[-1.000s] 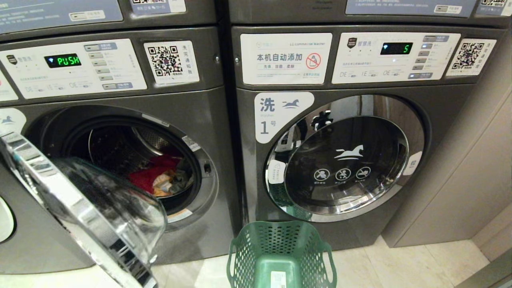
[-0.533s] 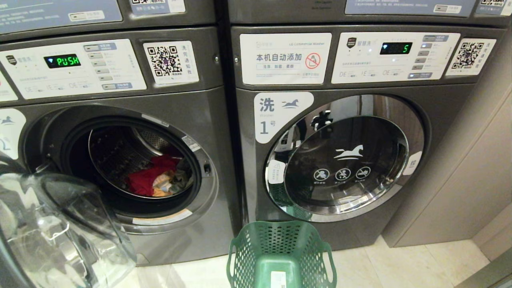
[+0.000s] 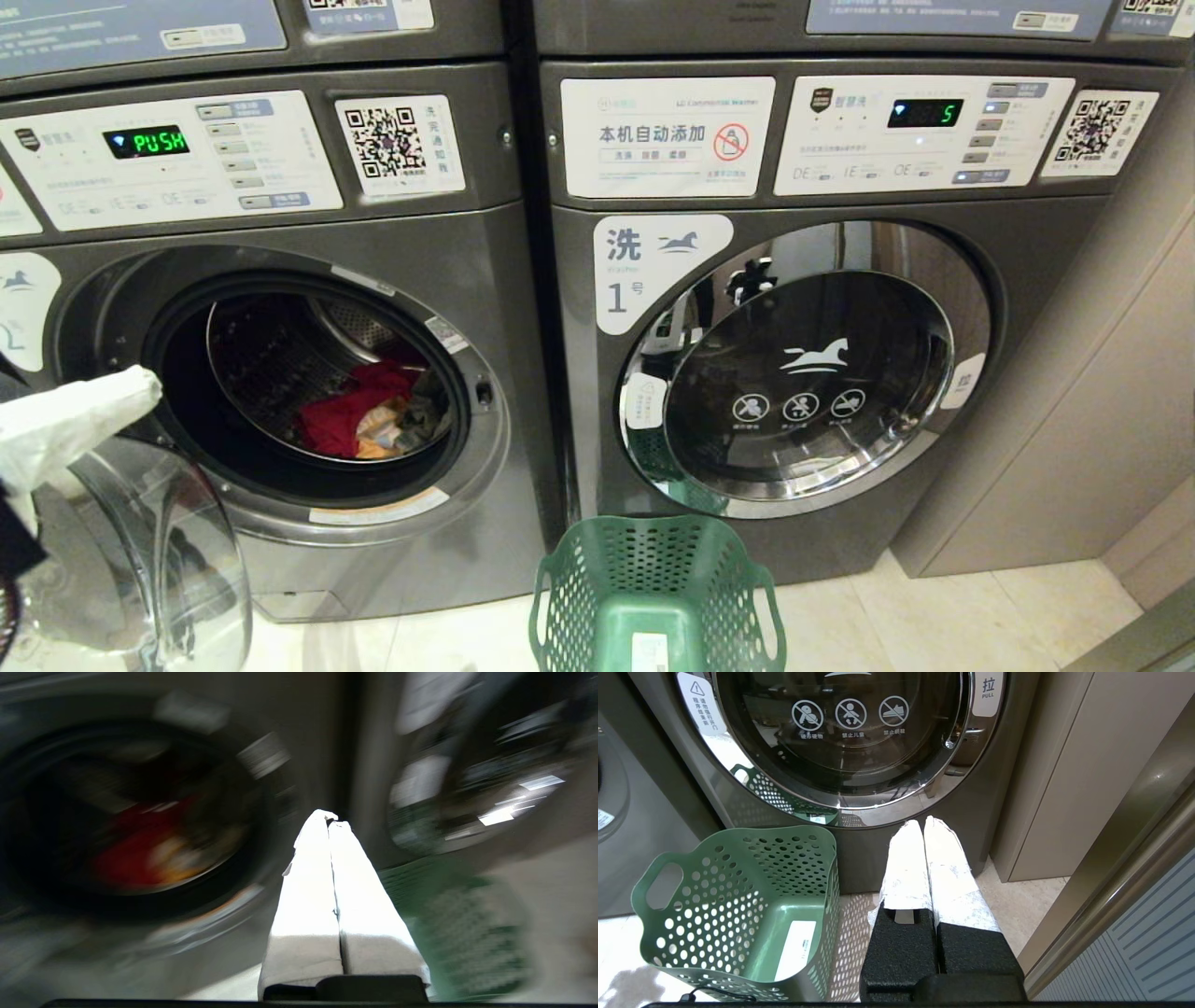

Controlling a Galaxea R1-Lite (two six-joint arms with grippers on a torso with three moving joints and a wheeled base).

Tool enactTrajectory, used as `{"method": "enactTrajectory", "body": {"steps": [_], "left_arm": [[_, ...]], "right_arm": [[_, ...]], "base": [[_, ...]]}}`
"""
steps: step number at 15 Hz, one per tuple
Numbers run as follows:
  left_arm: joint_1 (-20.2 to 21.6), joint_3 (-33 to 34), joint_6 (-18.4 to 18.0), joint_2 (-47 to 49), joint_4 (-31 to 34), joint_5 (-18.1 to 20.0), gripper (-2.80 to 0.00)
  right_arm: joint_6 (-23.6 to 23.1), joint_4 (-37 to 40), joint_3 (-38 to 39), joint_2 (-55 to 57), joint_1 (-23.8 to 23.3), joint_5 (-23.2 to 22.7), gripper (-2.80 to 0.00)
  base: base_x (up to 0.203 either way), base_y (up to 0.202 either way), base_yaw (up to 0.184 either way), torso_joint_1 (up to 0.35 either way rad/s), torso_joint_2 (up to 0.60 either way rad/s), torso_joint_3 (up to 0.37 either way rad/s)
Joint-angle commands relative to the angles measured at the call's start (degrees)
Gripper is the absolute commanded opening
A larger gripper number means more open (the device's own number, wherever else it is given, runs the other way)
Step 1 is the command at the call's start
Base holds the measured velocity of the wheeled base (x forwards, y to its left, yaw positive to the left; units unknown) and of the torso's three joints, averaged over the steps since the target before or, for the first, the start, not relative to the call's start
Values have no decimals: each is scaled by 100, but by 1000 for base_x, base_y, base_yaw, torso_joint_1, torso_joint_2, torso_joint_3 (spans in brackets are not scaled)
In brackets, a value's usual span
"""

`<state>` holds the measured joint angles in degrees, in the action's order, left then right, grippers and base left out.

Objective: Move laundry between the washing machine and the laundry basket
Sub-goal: Open the lid of the washing machine

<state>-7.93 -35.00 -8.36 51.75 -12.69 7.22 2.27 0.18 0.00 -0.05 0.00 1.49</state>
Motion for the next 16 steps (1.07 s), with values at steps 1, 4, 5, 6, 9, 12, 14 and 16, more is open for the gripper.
{"method": "enactTrajectory", "body": {"steps": [1, 4, 5, 6, 9, 12, 14, 16], "left_arm": [[57, 134, -381, 818, -61, -1744, -280], [800, 125, -480, 1956, -701, -4075, -280], [1080, 131, -531, 2251, -1035, -4574, -280], [1366, 146, -582, 2402, -1239, -5240, -280], [2172, 241, -585, 2504, -1372, -5749, -280], [2741, 254, -579, 2565, -1380, -5778, -280], [2885, 233, -604, 2579, -1376, -5792, -280], [3039, 186, -597, 2669, -1387, -5793, -280]], "right_arm": [[2, -1, 0, 5, 0, 1, -280], [2, -1, 0, 5, 0, 1, -280], [2, -1, 0, 5, 0, 1, -280], [2, -1, 0, 5, 0, 1, -280], [2, -1, 0, 5, 0, 1, -280], [2, -1, 0, 5, 0, 1, -280], [2, -1, 0, 5, 0, 1, -280], [0, -1, 0, 5, 0, 1, -280]], "base": [[0, 0, 0, 0, 0, 0], [0, 0, 0, 0, 0, 0], [0, 0, 0, 0, 0, 0], [0, 0, 0, 0, 0, 0], [0, 0, 0, 0, 0, 0], [0, 0, 0, 0, 0, 0], [0, 0, 0, 0, 0, 0], [0, 0, 0, 0, 0, 0]]}}
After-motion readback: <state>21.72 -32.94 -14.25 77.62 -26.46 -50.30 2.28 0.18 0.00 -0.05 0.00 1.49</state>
